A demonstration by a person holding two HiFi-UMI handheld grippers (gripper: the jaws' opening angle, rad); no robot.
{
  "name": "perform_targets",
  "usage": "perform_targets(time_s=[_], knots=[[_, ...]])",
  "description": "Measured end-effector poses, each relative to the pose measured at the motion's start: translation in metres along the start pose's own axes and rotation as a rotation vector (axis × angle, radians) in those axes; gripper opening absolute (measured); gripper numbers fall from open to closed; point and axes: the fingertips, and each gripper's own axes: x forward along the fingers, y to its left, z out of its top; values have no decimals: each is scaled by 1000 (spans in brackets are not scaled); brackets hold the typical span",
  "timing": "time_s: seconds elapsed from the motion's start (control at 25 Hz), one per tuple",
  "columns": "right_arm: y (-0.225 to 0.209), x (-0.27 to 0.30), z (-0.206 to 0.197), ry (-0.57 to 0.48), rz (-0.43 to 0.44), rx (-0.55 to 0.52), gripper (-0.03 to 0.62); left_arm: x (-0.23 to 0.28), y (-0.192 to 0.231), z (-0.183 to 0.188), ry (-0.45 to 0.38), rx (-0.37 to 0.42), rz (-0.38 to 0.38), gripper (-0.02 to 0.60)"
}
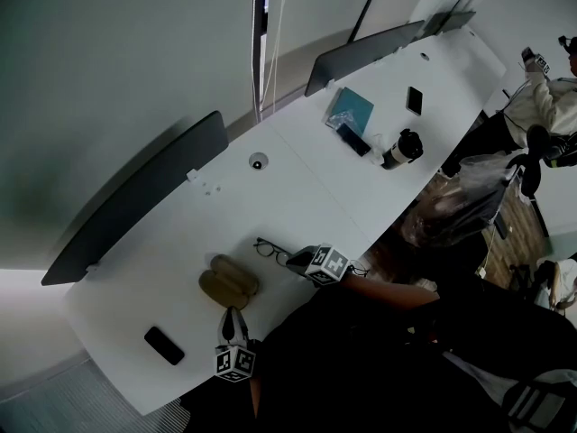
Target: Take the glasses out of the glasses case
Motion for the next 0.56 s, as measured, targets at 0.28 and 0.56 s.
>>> perform_targets(time_s=[0.28,0.56], knots=[[-6,3,-2,17,-12,-5,8,3,3,-1,11,-13,5,8],[-17,3,-5,44,-49,23,8,3,6,-1,11,-23,18,8]])
